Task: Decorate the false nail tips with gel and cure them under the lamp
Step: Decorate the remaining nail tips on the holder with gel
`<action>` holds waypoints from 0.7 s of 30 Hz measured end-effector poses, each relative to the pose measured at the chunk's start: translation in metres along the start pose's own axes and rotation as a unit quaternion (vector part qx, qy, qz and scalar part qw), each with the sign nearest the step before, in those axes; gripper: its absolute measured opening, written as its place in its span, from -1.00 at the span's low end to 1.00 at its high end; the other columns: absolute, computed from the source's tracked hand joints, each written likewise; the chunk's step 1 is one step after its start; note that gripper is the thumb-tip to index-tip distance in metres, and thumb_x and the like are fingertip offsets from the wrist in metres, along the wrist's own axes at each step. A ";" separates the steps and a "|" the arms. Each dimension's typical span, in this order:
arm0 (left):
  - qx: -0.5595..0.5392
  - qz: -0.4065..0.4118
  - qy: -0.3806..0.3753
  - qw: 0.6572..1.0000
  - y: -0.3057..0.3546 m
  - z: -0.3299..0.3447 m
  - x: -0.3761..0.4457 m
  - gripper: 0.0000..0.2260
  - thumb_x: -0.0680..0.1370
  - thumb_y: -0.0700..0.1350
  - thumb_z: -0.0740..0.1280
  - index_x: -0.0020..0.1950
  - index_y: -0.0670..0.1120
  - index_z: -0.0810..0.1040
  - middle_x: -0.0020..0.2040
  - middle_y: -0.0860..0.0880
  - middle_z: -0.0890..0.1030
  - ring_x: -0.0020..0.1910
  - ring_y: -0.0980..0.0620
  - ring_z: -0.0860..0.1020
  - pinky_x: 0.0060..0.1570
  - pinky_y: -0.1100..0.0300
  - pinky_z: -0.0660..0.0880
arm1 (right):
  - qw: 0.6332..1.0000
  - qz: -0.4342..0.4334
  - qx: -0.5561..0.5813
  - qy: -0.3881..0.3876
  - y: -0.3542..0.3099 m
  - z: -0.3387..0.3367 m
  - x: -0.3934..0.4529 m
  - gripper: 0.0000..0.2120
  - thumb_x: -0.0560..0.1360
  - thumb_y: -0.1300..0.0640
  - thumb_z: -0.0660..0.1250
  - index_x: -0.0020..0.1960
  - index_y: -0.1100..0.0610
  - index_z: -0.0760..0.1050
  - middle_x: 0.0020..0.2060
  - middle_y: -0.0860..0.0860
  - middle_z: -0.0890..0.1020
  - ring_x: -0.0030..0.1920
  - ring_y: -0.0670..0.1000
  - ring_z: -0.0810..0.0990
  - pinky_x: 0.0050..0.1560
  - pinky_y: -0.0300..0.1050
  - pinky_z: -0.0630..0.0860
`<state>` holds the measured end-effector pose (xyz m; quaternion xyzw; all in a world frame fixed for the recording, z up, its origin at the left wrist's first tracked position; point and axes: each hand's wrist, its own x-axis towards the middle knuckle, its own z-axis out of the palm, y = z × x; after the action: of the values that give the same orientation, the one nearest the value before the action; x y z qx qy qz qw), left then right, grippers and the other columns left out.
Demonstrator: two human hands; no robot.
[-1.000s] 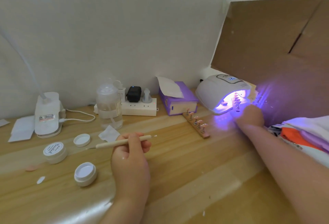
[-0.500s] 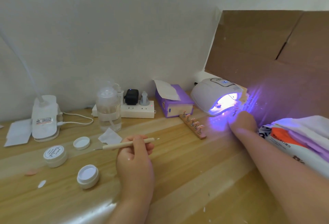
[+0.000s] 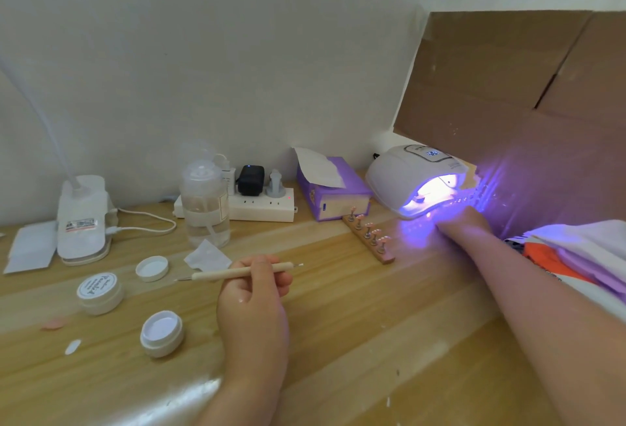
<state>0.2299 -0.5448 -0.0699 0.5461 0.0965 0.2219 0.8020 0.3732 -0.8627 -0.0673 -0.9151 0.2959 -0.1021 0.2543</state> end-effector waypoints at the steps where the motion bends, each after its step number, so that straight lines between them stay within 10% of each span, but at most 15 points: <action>1: -0.001 -0.002 0.001 1.000 0.000 0.000 0.001 -0.76 0.62 -0.18 0.18 -0.21 -0.13 0.53 -0.44 0.08 0.58 -0.39 0.18 0.53 -0.23 0.18 0.46 | 0.999 0.031 0.013 -0.016 -0.002 -0.004 0.003 -0.80 0.39 0.19 0.24 -0.41 0.14 0.47 -0.54 0.02 0.54 -0.41 0.01 0.47 -0.39 -0.20 0.31; 4: -0.004 -0.009 0.004 1.000 -0.001 -0.001 0.002 -0.76 0.62 -0.18 0.18 -0.21 -0.14 0.53 -0.45 0.08 0.57 -0.40 0.17 0.53 -0.23 0.17 0.45 | 0.998 0.057 0.019 -0.033 -0.008 -0.009 0.009 -0.83 0.40 0.17 0.20 -0.27 0.16 0.54 -0.64 -0.02 0.54 -0.41 0.03 0.51 -0.37 -0.21 0.33; 9: 0.003 -0.007 0.007 1.000 -0.002 -0.001 0.002 -0.75 0.62 -0.17 0.18 -0.23 -0.11 0.54 -0.43 0.06 0.59 -0.39 0.16 0.53 -0.24 0.20 0.44 | 0.994 -0.074 0.066 -0.049 -0.019 0.005 0.011 -0.60 0.50 0.01 0.28 0.32 -0.01 0.38 -0.27 -0.01 0.59 -0.22 0.05 0.56 -0.14 -0.16 0.40; 16: 0.001 -0.003 0.014 1.000 -0.004 0.002 0.004 -0.76 0.61 -0.17 0.18 -0.22 -0.14 0.53 -0.45 0.04 0.57 -0.40 0.14 0.51 -0.25 0.18 0.45 | 0.997 -0.070 -0.039 0.021 -0.031 0.017 0.020 -0.70 0.56 -0.03 0.21 0.08 0.16 0.57 -0.02 0.15 0.63 0.07 0.16 0.55 0.12 -0.03 0.43; 21: 0.016 -0.001 0.009 1.000 -0.002 0.000 0.004 -0.75 0.62 -0.15 0.18 -0.21 -0.13 0.54 -0.45 0.07 0.57 -0.40 0.16 0.52 -0.25 0.22 0.45 | 0.992 -0.073 -0.030 0.097 -0.025 0.016 -0.003 -0.70 0.50 0.00 0.33 -0.05 0.26 0.60 -0.10 0.23 0.63 0.00 0.21 0.57 -0.11 -0.09 0.42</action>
<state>0.2336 -0.5437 -0.0714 0.5565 0.1077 0.2243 0.7927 0.3887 -0.8366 -0.0679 -0.9271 0.2546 -0.2001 0.1887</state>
